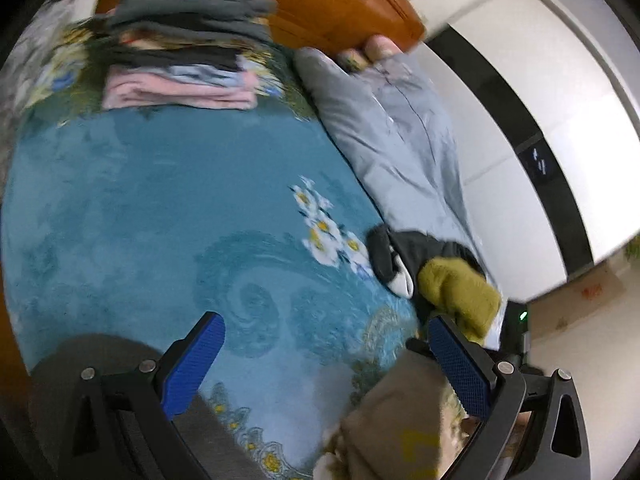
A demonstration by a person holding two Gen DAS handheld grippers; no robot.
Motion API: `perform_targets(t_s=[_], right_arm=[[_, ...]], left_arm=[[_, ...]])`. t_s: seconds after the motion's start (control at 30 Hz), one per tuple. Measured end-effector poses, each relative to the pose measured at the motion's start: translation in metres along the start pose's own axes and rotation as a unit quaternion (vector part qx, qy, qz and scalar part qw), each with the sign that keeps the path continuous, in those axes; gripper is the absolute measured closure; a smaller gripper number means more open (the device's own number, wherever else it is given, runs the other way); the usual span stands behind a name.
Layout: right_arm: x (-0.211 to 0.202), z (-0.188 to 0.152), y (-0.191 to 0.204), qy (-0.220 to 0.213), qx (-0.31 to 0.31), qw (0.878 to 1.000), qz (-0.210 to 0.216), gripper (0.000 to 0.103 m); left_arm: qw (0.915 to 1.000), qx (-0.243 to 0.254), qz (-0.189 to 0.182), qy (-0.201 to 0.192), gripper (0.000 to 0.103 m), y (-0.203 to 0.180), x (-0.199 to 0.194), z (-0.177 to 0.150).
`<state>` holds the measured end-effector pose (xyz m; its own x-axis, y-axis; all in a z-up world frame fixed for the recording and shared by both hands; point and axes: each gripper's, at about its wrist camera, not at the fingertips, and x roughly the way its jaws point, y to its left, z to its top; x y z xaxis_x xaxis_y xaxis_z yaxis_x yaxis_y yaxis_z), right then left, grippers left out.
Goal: Fold clothes
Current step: 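Lower the beige sweater onto the blanket with the right gripper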
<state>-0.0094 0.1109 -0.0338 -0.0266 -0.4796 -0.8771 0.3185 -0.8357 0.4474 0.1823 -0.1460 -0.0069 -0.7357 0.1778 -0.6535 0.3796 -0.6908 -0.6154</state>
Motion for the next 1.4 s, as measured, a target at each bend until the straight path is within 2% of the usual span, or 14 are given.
perform_targets(t_s=[0.07, 0.23, 0.3, 0.4, 0.53, 0.67, 0.77, 0.83, 0.9, 1.03, 1.1, 1.17, 1.23, 1.4], right_arm=[[-0.023, -0.012, -0.001, -0.01, -0.026, 0.999, 0.036, 0.047], [-0.086, -0.038, -0.056, -0.077, 0.003, 0.993, 0.09, 0.043], [-0.106, -0.05, -0.091, -0.108, 0.043, 0.991, 0.069, 0.042], [-0.116, -0.068, -0.123, -0.107, 0.068, 0.991, 0.031, 0.042], [-0.106, -0.1, -0.136, -0.059, 0.035, 0.997, -0.032, 0.042], [-0.057, -0.139, -0.114, 0.031, -0.084, 0.992, -0.093, 0.041], [-0.038, -0.159, -0.09, 0.041, -0.152, 0.982, -0.105, 0.041], [-0.027, -0.168, -0.073, 0.043, -0.196, 0.973, -0.117, 0.041], [-0.017, -0.17, -0.065, 0.038, -0.223, 0.961, -0.161, 0.04], [-0.011, -0.161, -0.063, 0.011, -0.221, 0.95, -0.22, 0.04], [-0.022, -0.157, -0.062, -0.007, -0.214, 0.952, -0.219, 0.048], [-0.041, -0.15, -0.06, -0.044, -0.208, 0.948, -0.237, 0.078], [-0.06, -0.137, -0.066, -0.071, -0.179, 0.95, -0.247, 0.087], [-0.085, -0.104, -0.087, -0.092, -0.093, 0.962, -0.239, 0.087]], left_arm=[[0.9994, 0.03, 0.002, 0.017, 0.0, -0.02, 0.015, -0.004], [0.9924, 0.07, -0.034, 0.095, 0.0, -0.07, 0.06, -0.022], [0.986, 0.097, -0.052, 0.126, 0.0, -0.093, 0.075, -0.035], [0.972, 0.16, -0.053, 0.163, 0.0, -0.13, 0.092, -0.059], [0.9484, 0.237, 0.006, 0.211, 0.0, -0.156, 0.12, -0.096], [0.9318, 0.274, 0.07, 0.228, 0.0, -0.149, 0.138, -0.117], [0.9334, 0.259, 0.08, 0.236, 0.0, -0.136, 0.139, -0.119], [0.939, 0.241, 0.078, 0.233, 0.0, -0.129, 0.136, -0.115], [0.9443, 0.223, 0.076, 0.23, 0.0, -0.123, 0.134, -0.11], [0.9534, 0.189, 0.072, 0.224, 0.0, -0.11, 0.128, -0.103], [0.9545, 0.188, 0.071, 0.221, 0.0, -0.11, 0.126, -0.1], [0.955, 0.185, 0.066, 0.223, 0.0, -0.112, 0.129, -0.099], [0.9553, 0.179, 0.061, 0.227, 0.0, -0.112, 0.129, -0.1], [0.9547, 0.158, 0.06, 0.245, 0.0, -0.11, 0.138, -0.102]])
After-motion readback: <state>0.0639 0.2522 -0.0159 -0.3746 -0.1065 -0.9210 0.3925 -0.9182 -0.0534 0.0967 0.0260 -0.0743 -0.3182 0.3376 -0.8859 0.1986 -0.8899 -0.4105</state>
